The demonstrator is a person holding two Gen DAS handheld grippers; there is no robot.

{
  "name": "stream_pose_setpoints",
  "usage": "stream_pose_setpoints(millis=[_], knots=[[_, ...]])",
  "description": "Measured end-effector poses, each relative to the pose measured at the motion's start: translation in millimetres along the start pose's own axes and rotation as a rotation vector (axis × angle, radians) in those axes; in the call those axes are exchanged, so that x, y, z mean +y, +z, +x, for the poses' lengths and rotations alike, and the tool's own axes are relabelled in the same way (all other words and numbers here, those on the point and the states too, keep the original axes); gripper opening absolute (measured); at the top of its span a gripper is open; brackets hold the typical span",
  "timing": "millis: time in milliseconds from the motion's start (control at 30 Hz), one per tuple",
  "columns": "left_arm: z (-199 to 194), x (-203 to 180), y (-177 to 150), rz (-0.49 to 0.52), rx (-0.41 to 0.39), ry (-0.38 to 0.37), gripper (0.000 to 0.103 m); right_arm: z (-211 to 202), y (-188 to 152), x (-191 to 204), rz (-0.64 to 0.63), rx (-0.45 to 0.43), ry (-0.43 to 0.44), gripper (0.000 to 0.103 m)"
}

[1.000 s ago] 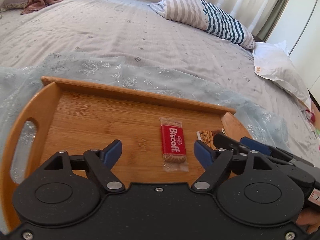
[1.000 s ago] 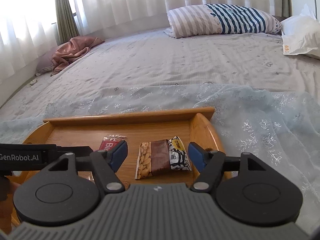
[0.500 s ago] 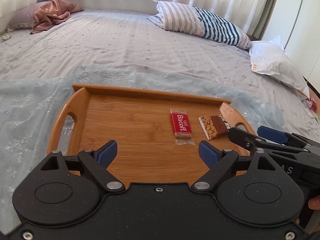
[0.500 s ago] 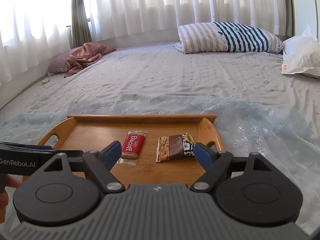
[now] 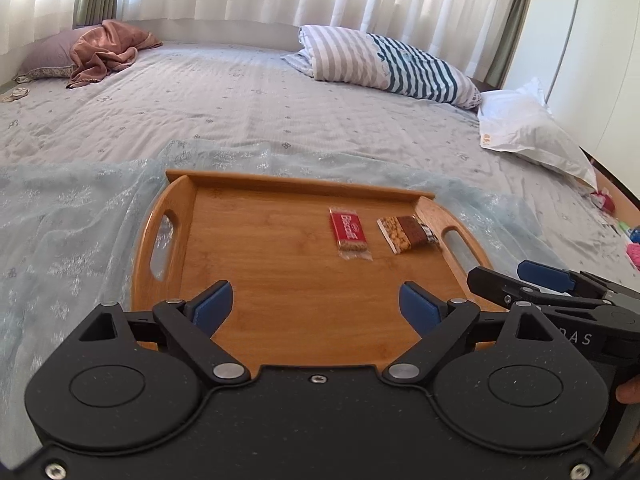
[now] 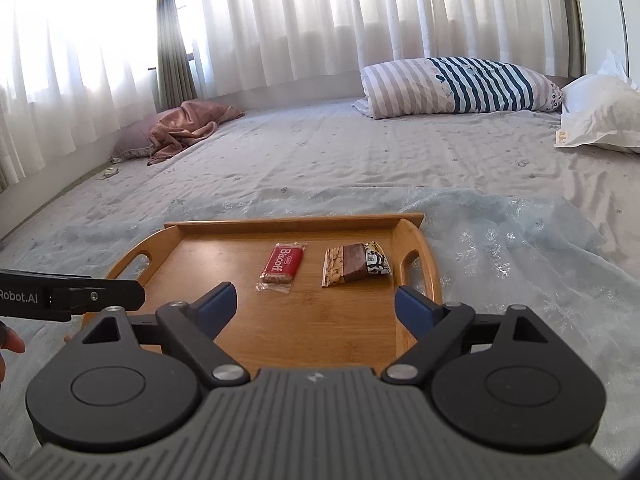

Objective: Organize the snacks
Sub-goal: 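Withdraw both tools from the tray back toward the snack pile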

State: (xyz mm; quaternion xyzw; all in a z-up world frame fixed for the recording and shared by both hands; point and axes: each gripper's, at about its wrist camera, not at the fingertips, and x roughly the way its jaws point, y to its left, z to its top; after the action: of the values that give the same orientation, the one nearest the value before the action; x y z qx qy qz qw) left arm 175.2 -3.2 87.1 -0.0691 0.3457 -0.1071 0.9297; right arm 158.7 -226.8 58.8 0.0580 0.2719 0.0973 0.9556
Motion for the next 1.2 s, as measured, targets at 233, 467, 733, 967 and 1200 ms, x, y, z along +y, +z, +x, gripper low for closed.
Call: stream_pose_setpoints(millis=[233,467,733,967,1200], knots=[[-29,1,-44,-0.003,-0.021,-0.008,0.09,-32,-33,2,-0.03,-0.053,-0.012,0.103],[-57,-6,-85,0.033,-0.062,0.014,0.094,-58,-63,4,-0.065,-0.08,-0.058,0.103],[-77,-6,-117,0.048,-0.077,0.064,0.095,-80,-94,1,-0.064,-0.106,-0.138,0.103],[-88,-6,-139,0.043,-0.075,0.105,0.095,-92,-115,-3,-0.047,-0.122,-0.178,0.103],[-92,-7,-148,0.021,-0.086,0.104,0.061,-95,-130,-2,-0.043,-0.121,-0.22,0.103]])
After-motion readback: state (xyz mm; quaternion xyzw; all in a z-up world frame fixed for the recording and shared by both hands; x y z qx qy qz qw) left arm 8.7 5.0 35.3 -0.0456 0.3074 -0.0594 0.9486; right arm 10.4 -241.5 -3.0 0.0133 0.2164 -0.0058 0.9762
